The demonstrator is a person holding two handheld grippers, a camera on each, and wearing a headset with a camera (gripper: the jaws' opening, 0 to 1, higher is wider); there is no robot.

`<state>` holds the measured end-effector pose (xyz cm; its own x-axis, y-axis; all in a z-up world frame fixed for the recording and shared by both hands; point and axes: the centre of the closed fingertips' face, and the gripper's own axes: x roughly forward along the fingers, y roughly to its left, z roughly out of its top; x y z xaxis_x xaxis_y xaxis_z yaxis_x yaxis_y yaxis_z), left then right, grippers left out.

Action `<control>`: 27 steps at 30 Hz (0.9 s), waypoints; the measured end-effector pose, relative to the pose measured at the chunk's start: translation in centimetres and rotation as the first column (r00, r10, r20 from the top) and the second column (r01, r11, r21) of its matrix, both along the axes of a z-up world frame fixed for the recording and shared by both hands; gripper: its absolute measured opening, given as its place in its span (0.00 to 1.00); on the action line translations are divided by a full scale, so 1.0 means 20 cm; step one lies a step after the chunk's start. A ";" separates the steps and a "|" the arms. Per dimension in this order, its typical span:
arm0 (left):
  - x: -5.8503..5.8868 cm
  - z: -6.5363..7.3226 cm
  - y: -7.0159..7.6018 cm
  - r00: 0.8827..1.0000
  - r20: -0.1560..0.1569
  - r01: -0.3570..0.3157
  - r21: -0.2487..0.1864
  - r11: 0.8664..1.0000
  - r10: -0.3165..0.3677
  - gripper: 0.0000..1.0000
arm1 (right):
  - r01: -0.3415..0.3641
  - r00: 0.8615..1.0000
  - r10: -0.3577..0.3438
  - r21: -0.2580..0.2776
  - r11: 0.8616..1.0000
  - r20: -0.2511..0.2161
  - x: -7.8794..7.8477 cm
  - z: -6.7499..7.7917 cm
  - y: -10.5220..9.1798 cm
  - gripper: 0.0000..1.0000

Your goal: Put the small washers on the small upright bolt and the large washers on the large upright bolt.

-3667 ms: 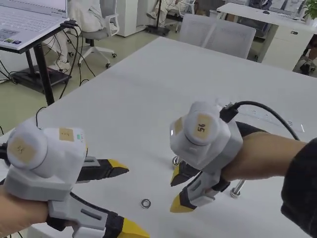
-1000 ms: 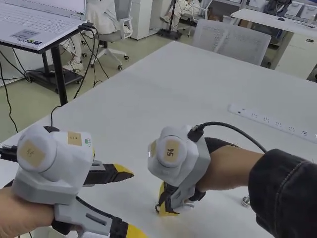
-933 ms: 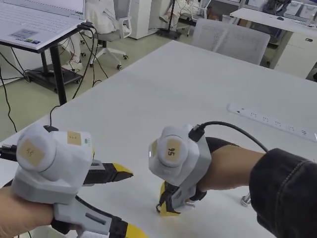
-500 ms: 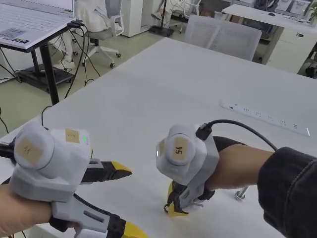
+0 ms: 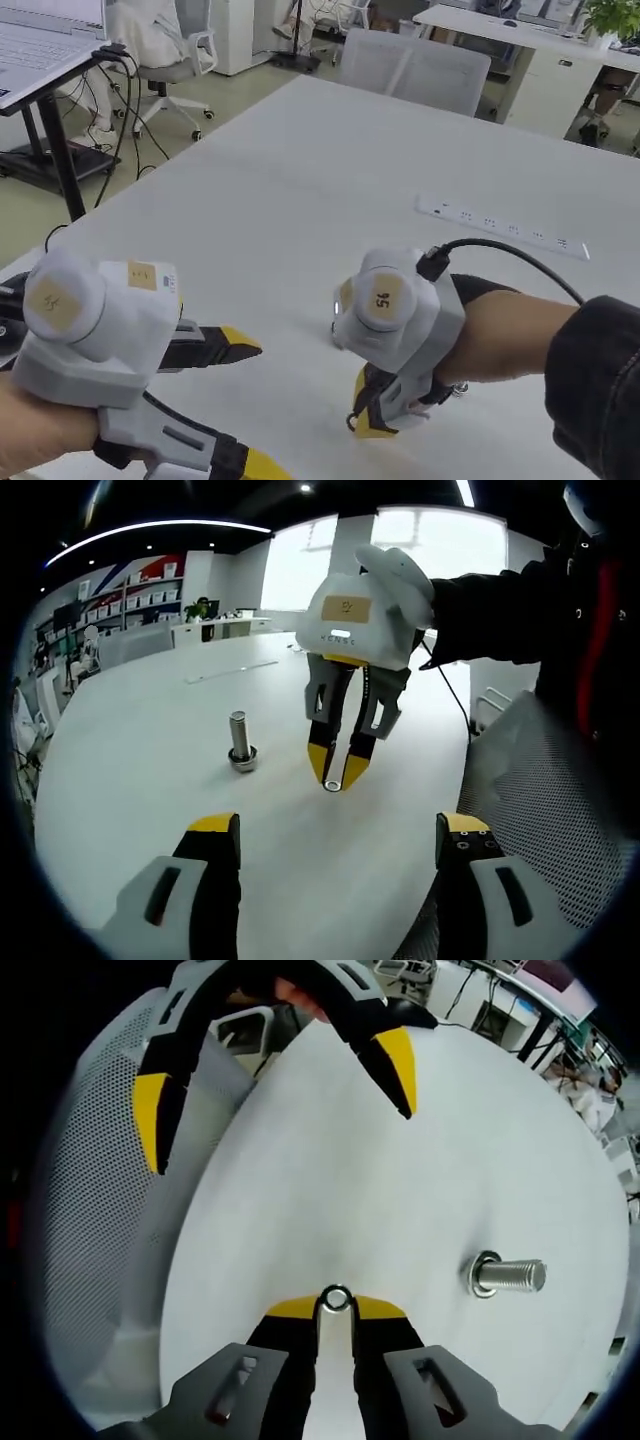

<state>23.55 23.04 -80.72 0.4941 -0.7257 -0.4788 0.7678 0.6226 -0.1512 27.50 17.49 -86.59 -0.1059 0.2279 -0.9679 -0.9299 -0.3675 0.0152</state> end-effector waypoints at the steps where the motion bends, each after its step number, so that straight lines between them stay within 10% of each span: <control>1: 0.00 0.00 -0.01 1.000 0.000 0.003 -0.001 1.000 -0.003 0.80 | 0.004 1.000 -0.004 -0.001 1.000 0.000 0.00 0.00 -0.01 0.13; 27: 0.07 0.00 -0.12 0.995 -0.008 0.100 0.007 0.995 -0.100 0.80 | 0.151 0.988 -0.151 0.015 0.988 0.006 0.06 0.08 -0.26 0.13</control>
<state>25.01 20.59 -80.72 0.4152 -0.7679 -0.4879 0.8251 0.5437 -0.1535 28.61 12.20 -84.93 -0.0618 0.2546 -0.9651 -0.9749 -0.2227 0.0037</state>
